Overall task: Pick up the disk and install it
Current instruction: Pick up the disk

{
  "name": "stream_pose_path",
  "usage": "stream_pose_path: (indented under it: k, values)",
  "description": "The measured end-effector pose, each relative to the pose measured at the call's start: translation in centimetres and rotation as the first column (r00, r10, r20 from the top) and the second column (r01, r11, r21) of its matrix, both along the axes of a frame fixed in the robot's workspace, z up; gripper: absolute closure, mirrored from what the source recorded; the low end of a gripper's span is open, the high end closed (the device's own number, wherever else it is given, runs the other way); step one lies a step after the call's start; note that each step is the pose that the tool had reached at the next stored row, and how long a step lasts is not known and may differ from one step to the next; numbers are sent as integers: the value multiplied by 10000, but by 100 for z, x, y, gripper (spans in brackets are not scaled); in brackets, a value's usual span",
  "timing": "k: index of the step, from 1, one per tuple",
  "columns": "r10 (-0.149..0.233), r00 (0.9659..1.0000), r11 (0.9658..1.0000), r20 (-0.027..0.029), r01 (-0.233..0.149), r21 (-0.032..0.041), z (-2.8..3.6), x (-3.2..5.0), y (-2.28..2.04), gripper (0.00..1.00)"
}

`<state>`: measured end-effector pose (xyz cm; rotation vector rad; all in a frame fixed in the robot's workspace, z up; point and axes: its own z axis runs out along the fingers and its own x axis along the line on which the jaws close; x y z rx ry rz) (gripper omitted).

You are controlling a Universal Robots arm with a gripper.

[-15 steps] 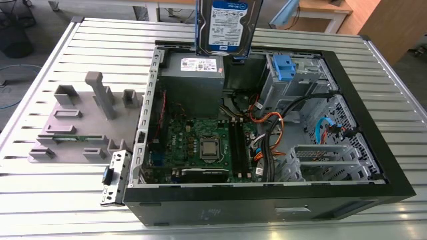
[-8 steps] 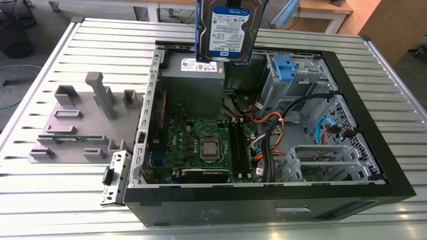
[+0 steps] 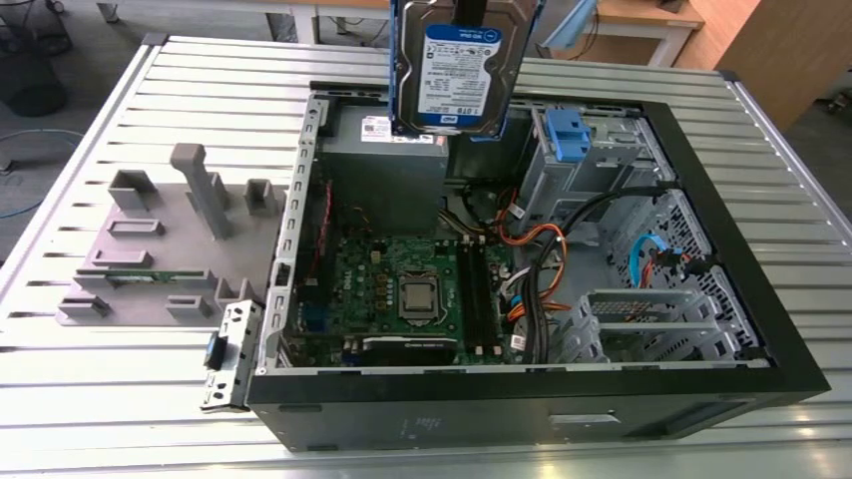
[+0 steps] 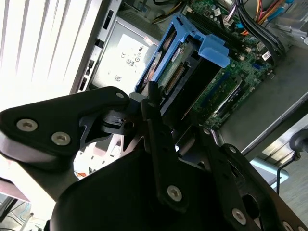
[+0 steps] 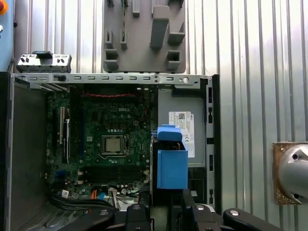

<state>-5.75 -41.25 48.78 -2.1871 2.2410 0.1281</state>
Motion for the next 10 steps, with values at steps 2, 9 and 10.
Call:
stream_pose_path:
  k: [2,9,10]
  values:
    - [-1,10000,10000,0,1,1,0,0,-17,65]
    - [0,10000,10000,0,0,-1,0,0,-25,65]
    - [0,10000,10000,0,0,0,0,0,-26,65]
